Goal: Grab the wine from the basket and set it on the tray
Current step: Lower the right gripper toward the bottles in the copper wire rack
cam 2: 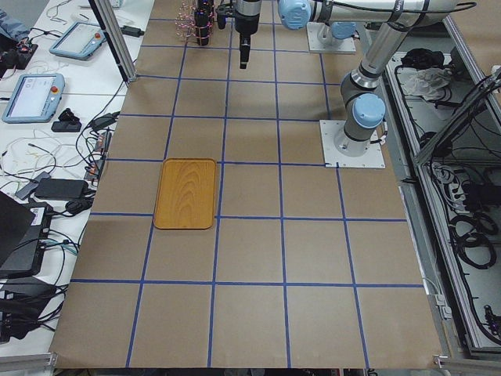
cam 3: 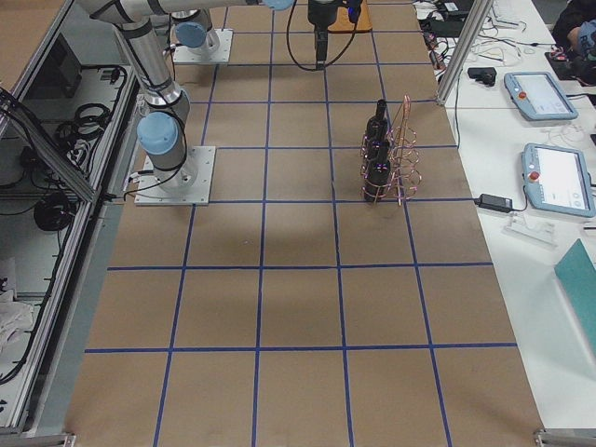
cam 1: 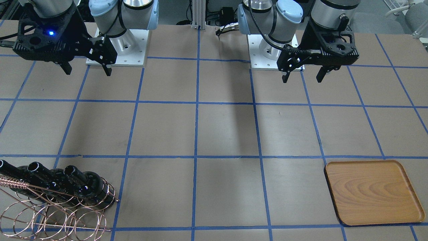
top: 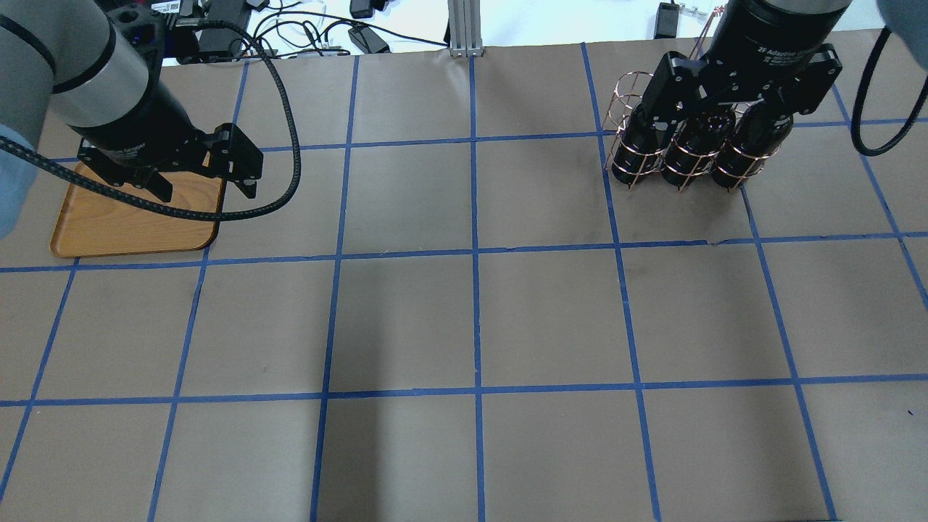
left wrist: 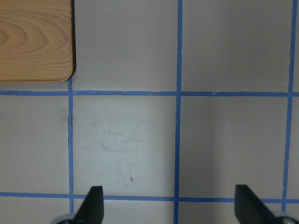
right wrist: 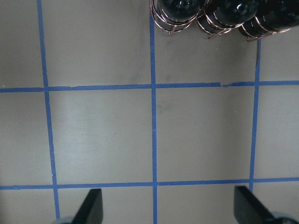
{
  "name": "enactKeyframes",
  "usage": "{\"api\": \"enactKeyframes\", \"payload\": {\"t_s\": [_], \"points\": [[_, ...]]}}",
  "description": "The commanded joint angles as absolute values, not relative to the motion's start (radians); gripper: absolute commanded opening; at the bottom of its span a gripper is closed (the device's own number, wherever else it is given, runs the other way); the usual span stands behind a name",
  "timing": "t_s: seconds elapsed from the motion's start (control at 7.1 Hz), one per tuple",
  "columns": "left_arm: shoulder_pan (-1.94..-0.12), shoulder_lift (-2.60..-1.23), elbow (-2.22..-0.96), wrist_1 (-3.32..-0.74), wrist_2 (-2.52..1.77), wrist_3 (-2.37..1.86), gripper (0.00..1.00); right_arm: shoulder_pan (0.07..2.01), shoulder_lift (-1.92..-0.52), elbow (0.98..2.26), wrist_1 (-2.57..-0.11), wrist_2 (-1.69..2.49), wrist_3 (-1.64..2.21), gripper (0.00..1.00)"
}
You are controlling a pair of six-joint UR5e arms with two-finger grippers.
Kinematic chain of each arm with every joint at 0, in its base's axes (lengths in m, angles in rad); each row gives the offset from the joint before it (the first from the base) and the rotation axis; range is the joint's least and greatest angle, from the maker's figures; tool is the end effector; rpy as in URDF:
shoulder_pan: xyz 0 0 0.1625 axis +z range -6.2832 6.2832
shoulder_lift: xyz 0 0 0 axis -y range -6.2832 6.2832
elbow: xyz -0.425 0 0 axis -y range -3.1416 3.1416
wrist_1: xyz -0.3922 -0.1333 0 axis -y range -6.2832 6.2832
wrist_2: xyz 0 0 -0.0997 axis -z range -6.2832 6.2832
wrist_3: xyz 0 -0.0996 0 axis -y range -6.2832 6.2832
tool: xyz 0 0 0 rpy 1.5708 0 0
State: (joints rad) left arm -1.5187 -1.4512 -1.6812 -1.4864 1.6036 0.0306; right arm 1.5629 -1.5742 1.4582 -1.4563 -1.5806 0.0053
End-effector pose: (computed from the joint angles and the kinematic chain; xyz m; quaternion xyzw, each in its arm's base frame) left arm -0.1064 -0.4562 0.4983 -0.0115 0.9987 -0.0461 0.0183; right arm 0.1285 -0.4890 0.5334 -0.0066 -1.0000 0.0007 0.0049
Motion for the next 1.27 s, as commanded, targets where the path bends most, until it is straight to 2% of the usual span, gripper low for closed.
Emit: {"api": "enactKeyframes", "payload": {"t_s": [0.0,1.13], "points": [[-1.519,-1.451,-1.681,-1.486,1.603,0.029,1.00,1.563,-1.574,1.459,-1.457,-1.583,0.005,1.00],[-1.519,-1.457,-1.681,-1.486,1.601,0.021,1.00,1.534,-1.579,1.457,-1.509,-1.574,-0.015,1.00]]}}
